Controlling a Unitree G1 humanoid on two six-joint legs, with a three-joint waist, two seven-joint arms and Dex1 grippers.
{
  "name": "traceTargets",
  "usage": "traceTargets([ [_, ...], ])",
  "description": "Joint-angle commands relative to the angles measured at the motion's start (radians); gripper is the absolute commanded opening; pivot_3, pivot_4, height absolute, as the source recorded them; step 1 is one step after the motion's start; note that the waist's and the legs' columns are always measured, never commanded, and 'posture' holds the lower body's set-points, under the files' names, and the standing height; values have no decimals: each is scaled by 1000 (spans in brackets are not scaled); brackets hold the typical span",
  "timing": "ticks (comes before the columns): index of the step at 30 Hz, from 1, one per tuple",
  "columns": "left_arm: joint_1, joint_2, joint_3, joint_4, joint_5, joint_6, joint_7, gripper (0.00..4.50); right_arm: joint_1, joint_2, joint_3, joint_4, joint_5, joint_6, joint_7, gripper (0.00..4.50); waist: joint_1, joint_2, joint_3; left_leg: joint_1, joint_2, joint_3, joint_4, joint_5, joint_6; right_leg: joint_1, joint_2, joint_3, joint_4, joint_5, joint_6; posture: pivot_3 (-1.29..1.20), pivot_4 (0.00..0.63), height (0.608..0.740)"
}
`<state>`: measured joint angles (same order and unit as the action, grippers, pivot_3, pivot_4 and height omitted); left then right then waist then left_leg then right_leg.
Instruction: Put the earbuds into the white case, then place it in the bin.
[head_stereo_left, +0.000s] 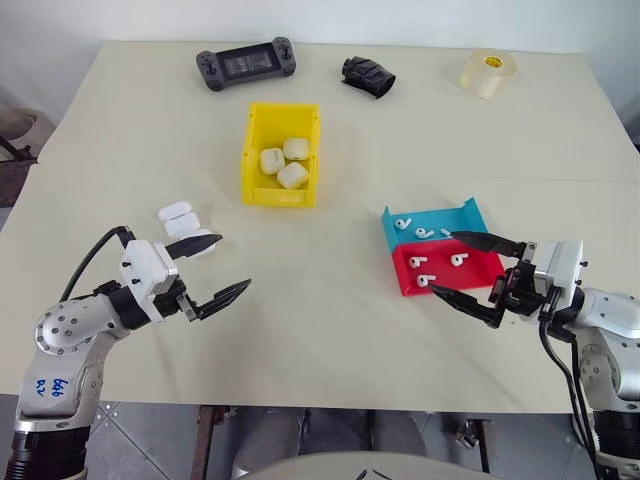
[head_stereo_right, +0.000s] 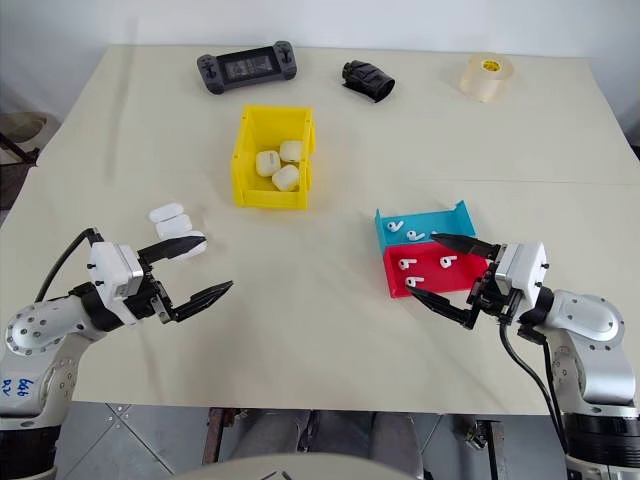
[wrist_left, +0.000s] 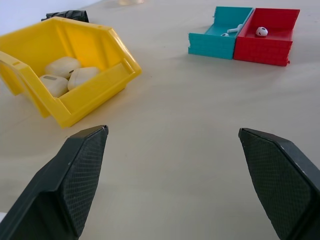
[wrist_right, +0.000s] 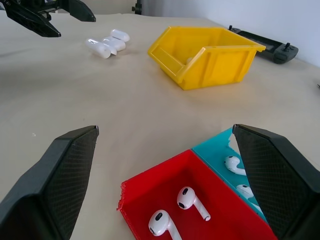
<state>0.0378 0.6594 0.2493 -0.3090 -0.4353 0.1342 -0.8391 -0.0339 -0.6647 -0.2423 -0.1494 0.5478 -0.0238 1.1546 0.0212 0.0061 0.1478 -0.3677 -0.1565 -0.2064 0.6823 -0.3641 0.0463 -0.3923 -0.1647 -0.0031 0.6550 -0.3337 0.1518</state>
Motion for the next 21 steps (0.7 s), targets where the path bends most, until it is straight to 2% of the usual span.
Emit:
traceTargets([
  [1,4,7,18,-20,20,-31,10,4462,-5,-5,-15,-3,4,-23,6,4500,0,0,0,0,0,0,0,0,0,0,0,0,0,0,0,0,150,740],
  [15,28,-7,49,-38,-11,-12,33,4462,-28,3,-3,17,2,-27,16,4500,0,0,0,0,0,0,0,0,0,0,0,0,0,0,0,0,150,740],
  [21,65,-30,110,-52,-18,7,102,4462,-66,14,24,37,-1,-34,22,4500,-1,0,0,0,0,0,0,0,0,0,0,0,0,0,0,0,150,740],
])
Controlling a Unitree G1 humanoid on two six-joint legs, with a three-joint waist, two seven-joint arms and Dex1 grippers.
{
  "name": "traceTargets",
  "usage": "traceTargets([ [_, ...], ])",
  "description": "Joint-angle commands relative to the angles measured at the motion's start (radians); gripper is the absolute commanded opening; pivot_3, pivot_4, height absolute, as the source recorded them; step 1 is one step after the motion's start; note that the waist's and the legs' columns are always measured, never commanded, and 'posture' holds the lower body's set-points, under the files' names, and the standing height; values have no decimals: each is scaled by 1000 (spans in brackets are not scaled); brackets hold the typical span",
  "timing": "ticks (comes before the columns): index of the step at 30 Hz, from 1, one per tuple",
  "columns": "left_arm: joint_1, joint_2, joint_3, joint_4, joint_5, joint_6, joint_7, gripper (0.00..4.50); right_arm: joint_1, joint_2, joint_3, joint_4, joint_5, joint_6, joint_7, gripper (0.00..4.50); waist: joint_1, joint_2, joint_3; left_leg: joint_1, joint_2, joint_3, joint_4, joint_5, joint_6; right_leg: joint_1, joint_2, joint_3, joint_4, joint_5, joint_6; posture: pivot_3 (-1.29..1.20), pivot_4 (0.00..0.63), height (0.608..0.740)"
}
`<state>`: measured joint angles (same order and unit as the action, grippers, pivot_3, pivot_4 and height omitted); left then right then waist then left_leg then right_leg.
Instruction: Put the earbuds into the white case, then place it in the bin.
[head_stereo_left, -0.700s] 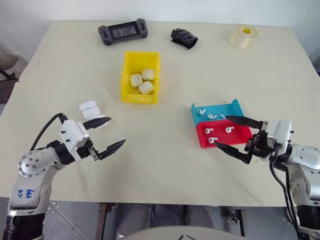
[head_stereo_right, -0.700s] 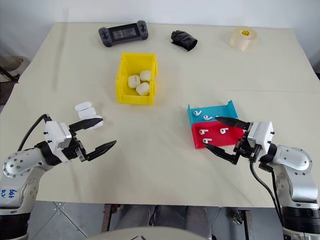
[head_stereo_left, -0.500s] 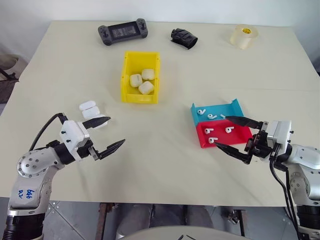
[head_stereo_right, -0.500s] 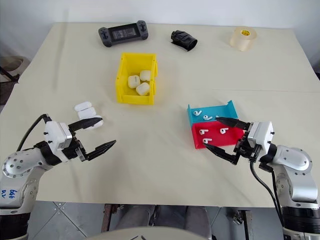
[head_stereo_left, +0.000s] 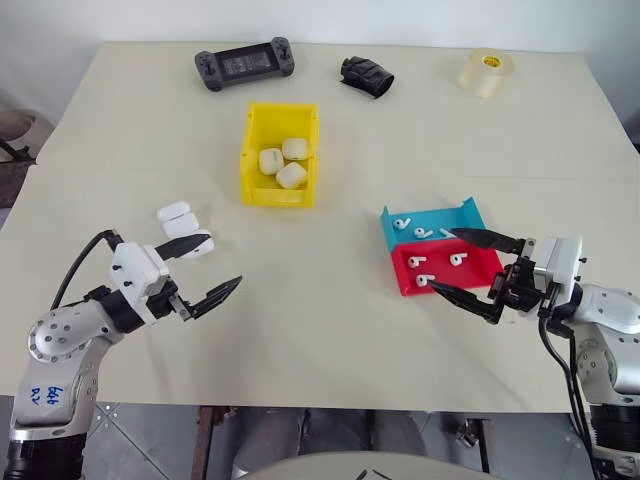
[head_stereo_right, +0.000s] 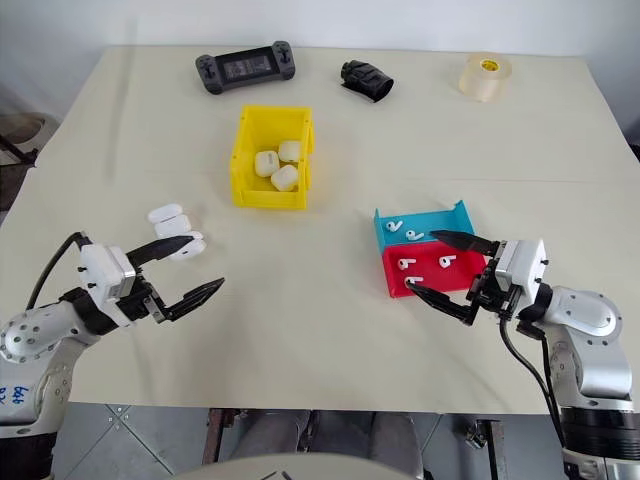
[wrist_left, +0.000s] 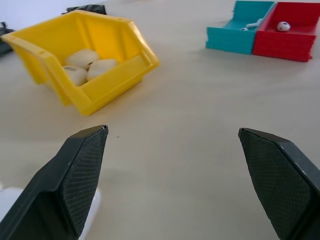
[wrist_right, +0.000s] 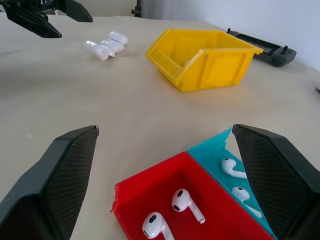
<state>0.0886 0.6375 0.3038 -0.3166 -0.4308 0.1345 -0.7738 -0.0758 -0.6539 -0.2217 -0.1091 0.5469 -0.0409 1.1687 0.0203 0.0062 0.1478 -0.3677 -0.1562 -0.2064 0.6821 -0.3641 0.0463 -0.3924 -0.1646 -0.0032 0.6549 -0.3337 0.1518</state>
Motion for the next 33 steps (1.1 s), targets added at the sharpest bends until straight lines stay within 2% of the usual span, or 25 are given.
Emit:
traceTargets([
  [1,23,-13,69,-47,-22,9,50,4462,-36,6,9,-3,4,-15,7,4500,-1,0,0,0,0,0,0,0,0,0,0,0,0,0,0,0,150,740],
  [14,292,-180,322,-109,1,39,300,4462,-222,131,142,-66,43,41,-19,4500,-19,0,0,0,0,0,-1,0,0,0,0,0,-1,0,0,0,150,740],
  [20,425,-247,374,-208,-51,115,363,4462,-246,155,169,-61,44,53,-11,4500,-11,-1,0,0,-1,-2,-1,0,0,0,0,2,-1,0,0,0,150,740],
  [24,430,-229,377,-271,-97,212,400,4462,-260,151,167,-25,34,45,6,4500,2,-1,0,0,-2,-1,0,0,0,0,1,6,-2,0,0,0,150,740],
  [33,285,-112,347,-342,-167,459,494,4462,-240,141,150,-21,26,38,14,4500,0,0,0,0,-1,-1,0,0,0,0,2,8,0,0,-1,0,150,740],
])
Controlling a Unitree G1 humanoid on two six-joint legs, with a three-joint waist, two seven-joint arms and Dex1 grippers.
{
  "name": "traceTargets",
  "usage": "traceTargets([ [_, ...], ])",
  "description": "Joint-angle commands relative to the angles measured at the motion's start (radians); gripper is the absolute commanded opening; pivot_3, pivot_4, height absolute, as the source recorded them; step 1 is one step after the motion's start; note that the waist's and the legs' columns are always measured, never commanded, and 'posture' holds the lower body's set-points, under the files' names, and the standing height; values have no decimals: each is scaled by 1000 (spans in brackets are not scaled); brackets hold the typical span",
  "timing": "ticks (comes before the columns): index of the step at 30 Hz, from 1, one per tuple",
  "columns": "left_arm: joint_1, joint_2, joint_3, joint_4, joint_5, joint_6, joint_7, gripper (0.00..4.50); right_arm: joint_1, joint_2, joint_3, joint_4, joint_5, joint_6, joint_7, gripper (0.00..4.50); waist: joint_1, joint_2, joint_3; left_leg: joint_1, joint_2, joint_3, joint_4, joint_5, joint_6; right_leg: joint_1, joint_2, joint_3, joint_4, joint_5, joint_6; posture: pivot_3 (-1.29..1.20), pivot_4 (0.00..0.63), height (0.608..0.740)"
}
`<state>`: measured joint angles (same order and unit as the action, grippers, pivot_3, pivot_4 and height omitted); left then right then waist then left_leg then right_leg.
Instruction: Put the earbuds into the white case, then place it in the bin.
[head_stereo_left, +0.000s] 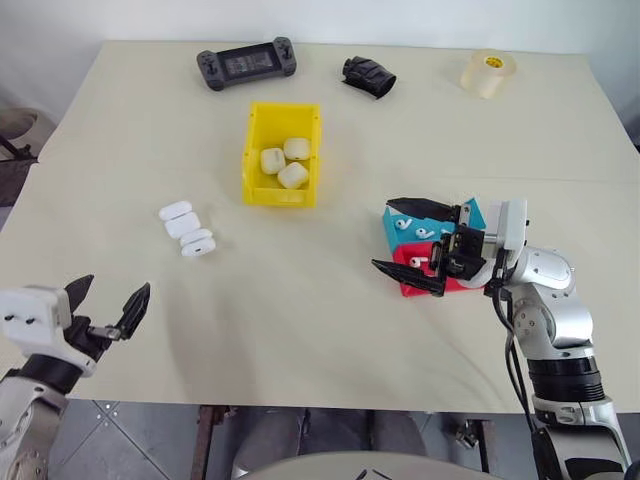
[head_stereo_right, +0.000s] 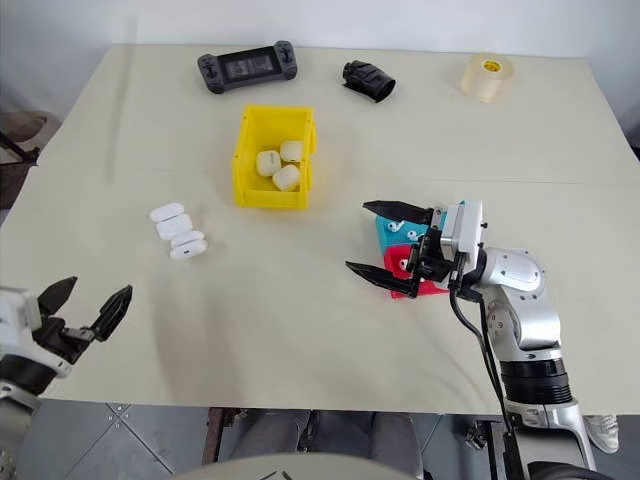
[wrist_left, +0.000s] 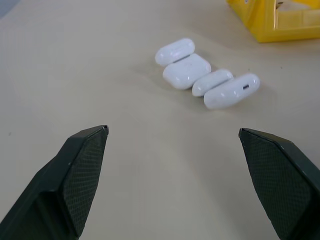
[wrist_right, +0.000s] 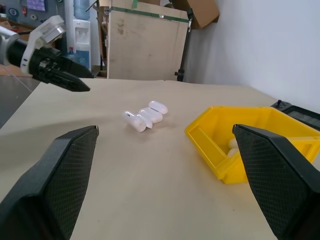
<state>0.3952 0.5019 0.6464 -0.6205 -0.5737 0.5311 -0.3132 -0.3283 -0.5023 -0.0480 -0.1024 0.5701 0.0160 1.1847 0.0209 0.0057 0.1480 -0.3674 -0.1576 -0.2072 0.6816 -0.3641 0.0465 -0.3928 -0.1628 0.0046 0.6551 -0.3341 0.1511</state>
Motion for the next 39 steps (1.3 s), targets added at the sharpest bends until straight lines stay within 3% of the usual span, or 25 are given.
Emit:
traceTargets([
  [1,-40,35,0,-33,-25,97,49,4462,16,-12,-25,-31,1,-20,-4,4500,-1,0,0,0,0,0,0,0,0,0,0,0,0,0,0,0,150,740],
  [10,-334,108,-65,-83,-116,559,279,4462,29,-51,-41,-52,-3,-3,-32,4500,0,0,0,1,0,-1,0,0,0,-1,0,0,3,0,0,0,150,740],
  [15,-660,-28,-70,-121,-110,981,463,4462,35,-53,-41,-67,1,9,-48,4500,0,0,0,1,-1,-2,1,0,0,-1,0,0,5,0,0,0,150,740],
  [17,-758,-83,-86,-117,-85,1070,504,4462,38,-52,-38,-73,2,12,-49,4500,0,-1,0,0,-1,-2,2,0,0,-1,0,0,6,0,0,0,150,740],
  [22,-834,-163,-134,-71,-83,1083,586,4462,37,-45,-36,-82,2,16,-58,4500,-14,-1,0,0,-1,-2,1,0,-1,-2,0,-1,7,0,0,0,150,740],
  [28,-761,-186,-163,-66,-101,1083,652,4462,45,-46,-41,-84,-1,11,-69,4500,-24,-1,0,0,-1,-2,1,0,-1,-4,0,-1,7,0,0,0,150,740],
  [32,-725,-149,-226,-39,-135,1083,691,4462,65,-46,-44,-94,0,8,-75,4500,-18,-1,0,0,-1,-3,1,0,-1,-4,0,-1,7,0,0,0,150,740],
  [39,-684,-160,-216,-15,-170,1083,704,4462,90,-41,-43,-111,2,4,-85,4500,-16,-1,0,1,-3,-4,1,0,-1,-4,-1,1,7,0,0,0,150,740],
])
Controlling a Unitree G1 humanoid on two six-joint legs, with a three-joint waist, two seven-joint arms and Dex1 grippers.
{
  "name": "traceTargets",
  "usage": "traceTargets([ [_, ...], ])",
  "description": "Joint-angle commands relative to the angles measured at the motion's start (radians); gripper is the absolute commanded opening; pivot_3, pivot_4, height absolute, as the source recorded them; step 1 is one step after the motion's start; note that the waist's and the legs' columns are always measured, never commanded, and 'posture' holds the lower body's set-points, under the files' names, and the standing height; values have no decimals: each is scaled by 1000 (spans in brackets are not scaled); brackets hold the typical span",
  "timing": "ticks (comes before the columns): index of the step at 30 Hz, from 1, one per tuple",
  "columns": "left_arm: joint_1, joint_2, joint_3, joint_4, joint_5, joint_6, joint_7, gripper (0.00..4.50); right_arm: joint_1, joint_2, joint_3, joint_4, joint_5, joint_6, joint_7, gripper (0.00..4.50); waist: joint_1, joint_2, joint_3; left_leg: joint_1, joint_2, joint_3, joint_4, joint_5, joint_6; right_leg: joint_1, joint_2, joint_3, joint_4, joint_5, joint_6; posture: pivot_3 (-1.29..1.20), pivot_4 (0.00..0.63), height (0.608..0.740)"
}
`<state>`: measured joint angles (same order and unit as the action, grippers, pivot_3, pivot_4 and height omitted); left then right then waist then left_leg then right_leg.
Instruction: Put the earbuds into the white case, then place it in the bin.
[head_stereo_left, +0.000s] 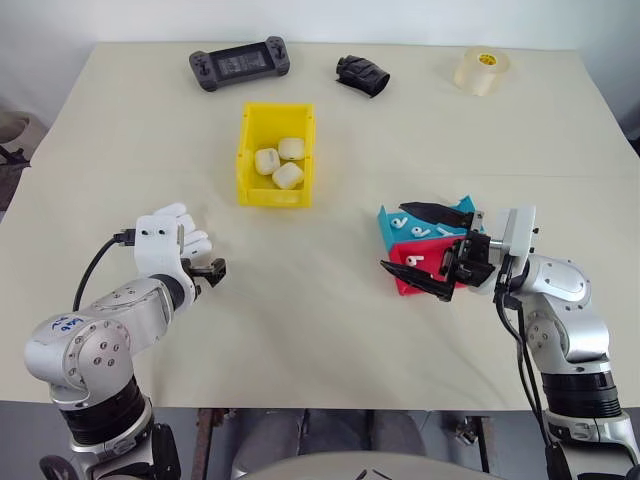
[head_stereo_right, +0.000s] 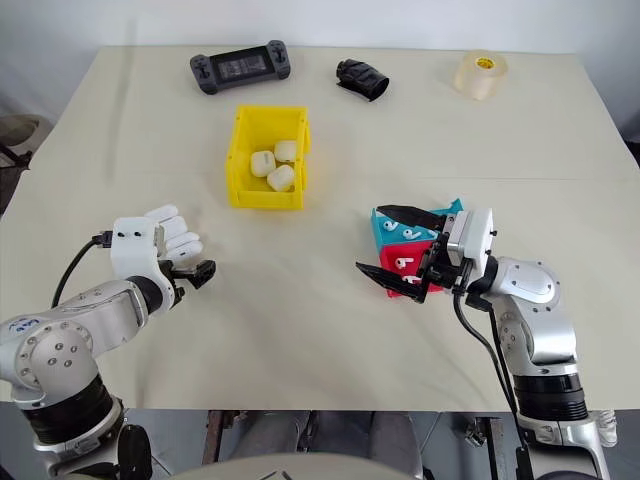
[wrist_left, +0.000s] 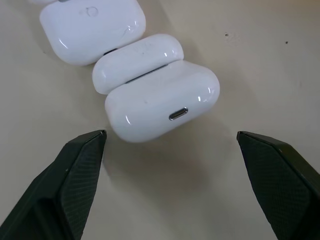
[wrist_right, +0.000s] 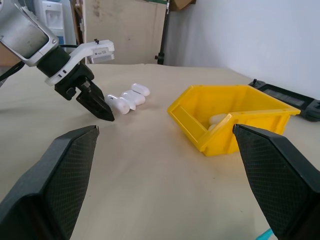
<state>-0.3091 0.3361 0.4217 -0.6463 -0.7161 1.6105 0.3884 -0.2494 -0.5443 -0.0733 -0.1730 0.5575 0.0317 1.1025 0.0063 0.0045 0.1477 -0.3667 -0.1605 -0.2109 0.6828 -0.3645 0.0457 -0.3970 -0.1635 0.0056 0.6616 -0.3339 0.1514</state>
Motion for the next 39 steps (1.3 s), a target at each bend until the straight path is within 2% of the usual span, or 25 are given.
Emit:
traceTargets([
  [1,20,6,11,10,-36,4,5,4462,14,0,-20,-41,16,-12,-2,4500,-2,0,0,0,0,0,0,0,0,0,0,0,0,0,0,0,150,740],
  [7,-19,-7,21,-36,-99,4,69,4462,8,-11,-28,-17,19,-16,17,4500,-1,0,0,0,0,0,0,0,0,0,0,0,0,0,0,0,150,740],
  [13,-183,-86,107,-2,-86,4,218,4462,8,-9,-26,-10,16,-17,28,4500,12,0,0,-1,0,0,1,0,0,0,0,0,0,0,0,0,150,740],
  [17,-251,-102,112,37,-158,4,269,4462,5,-5,-24,-4,13,-17,30,4500,15,0,0,-1,0,1,1,0,0,1,0,0,1,0,0,0,150,740],
  [20,-246,-132,96,50,-195,4,304,4462,1,0,-25,0,12,-20,26,4500,15,0,0,-1,0,1,1,0,0,1,0,0,1,0,0,0,150,740],
  [30,-161,-130,23,147,-187,4,283,4462,-4,19,-11,-6,6,-22,18,4500,17,0,0,0,0,1,1,0,0,0,-1,0,1,0,0,0,150,740],
  [36,-134,-87,27,87,-244,4,299,4462,15,12,-21,-15,10,-21,21,4500,15,0,0,1,0,1,1,0,0,0,-1,0,1,0,0,0,150,740],
  [39,-106,-75,30,46,-325,4,341,4462,21,3,-25,-16,15,-16,29,4500,15,0,0,1,0,1,1,0,0,0,-1,1,1,0,0,0,150,740],
])
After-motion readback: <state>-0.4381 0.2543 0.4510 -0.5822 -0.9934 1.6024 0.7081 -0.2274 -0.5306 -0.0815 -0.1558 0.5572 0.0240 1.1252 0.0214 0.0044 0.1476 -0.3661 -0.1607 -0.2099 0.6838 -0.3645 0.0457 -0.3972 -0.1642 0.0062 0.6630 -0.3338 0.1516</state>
